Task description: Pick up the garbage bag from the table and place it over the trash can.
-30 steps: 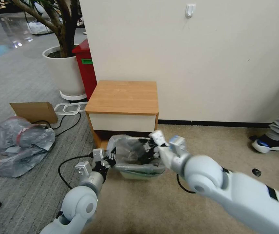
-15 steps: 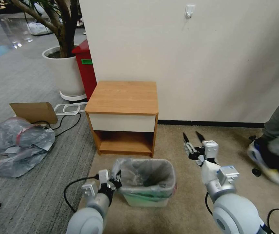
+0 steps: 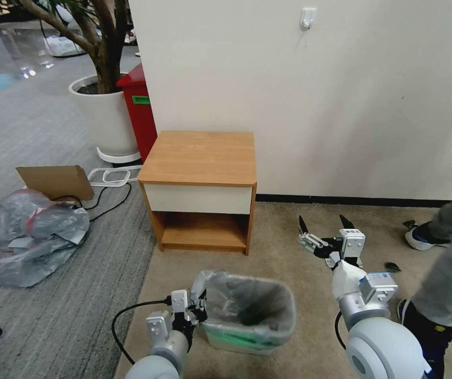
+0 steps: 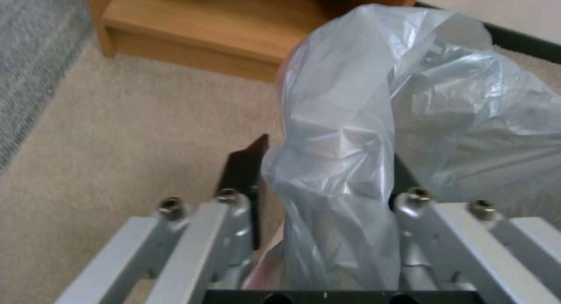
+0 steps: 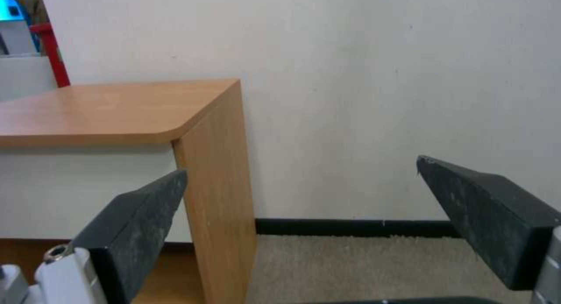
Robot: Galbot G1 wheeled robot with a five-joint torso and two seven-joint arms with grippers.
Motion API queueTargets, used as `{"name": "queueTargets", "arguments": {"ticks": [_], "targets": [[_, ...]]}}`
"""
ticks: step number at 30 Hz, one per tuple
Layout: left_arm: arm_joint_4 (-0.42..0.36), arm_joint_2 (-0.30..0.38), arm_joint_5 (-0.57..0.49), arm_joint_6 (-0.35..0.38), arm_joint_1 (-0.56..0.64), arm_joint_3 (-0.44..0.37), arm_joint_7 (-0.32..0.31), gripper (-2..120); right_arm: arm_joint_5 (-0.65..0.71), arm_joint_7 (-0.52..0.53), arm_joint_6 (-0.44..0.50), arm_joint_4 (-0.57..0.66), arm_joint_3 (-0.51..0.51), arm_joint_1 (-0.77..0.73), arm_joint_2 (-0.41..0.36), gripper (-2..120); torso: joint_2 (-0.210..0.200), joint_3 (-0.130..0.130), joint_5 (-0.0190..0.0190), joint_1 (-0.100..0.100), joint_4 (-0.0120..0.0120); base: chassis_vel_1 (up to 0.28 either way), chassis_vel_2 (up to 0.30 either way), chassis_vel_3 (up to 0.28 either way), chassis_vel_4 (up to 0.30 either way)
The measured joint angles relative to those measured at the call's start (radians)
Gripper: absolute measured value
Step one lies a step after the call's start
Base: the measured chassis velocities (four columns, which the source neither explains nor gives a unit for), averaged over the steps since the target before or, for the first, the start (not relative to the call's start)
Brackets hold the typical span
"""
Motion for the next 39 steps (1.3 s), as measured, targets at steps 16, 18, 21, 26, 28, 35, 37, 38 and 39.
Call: {"name": "queueTargets", "arguments": {"ticks": [16,18,21,26,28,35,37,38,39], "targets": [[-0.118,0.026,0.065,-0.018,0.057,-0.084,0.06,95,-0.002,0.014,0.01,0.003,0.009,-0.053,0.062,100,0.0,0.0,0.0,0.0,-0.0001,0.0,0.0,0.0,0.0],[-0.137,0.026,0.064,-0.015,0.063,-0.117,0.078,99,-0.003,0.014,0.016,0.003,0.017,-0.066,0.074,100,0.0,0.0,0.0,0.0,-0.0001,0.0,0.0,0.0,0.0],[-0.161,0.028,0.054,-0.001,0.074,-0.159,0.105,100,-0.003,0.014,0.021,0.003,0.026,-0.081,0.083,100,0.0,0.0,0.0,0.0,-0.0001,0.0,0.0,0.0,0.0],[-0.205,0.038,0.039,0.006,0.115,-0.262,0.161,100,-0.002,0.014,0.03,0.004,0.04,-0.1,0.091,100,0.0,0.0,-0.0001,0.0,-0.0001,0.0,0.0,0.0,0.0],[-0.214,0.036,0.084,-0.032,0.136,-0.321,0.203,100,-0.001,0.008,0.055,0.004,0.054,-0.115,0.098,100,0.0,0.0,0.0,0.0,0.0,0.0,0.0,0.0,0.0],[-0.212,0.025,0.279,-0.248,0.238,-0.493,0.288,100,-0.018,-0.085,0.192,-0.018,0.136,-0.21,0.137,100,0.0,0.0,0.0,0.0,-0.0003,0.0,0.0,0.0,0.0],[-0.21,0.019,0.295,-0.281,0.277,-0.549,0.314,100,-0.018,-0.097,0.222,-0.024,0.153,-0.236,0.145,100,0.0,0.0,0.0001,0.0,0.0,0.0,0.0,0.0,0.0],[-0.202,0.013,0.311,-0.312,0.31,-0.601,0.341,100,-0.011,-0.11,0.25,-0.028,0.171,-0.259,0.152,100,0.0,0.0,0.0003,0.0,0.0,0.0,0.0,0.0,0.0],[-0.194,0.009,0.323,-0.338,0.337,-0.645,0.361,100,-0.003,-0.127,0.274,-0.032,0.19,-0.277,0.16,100,0.0,0.0,-0.0001,0.0,0.0001,0.0,0.0,0.0,0.0]]}}
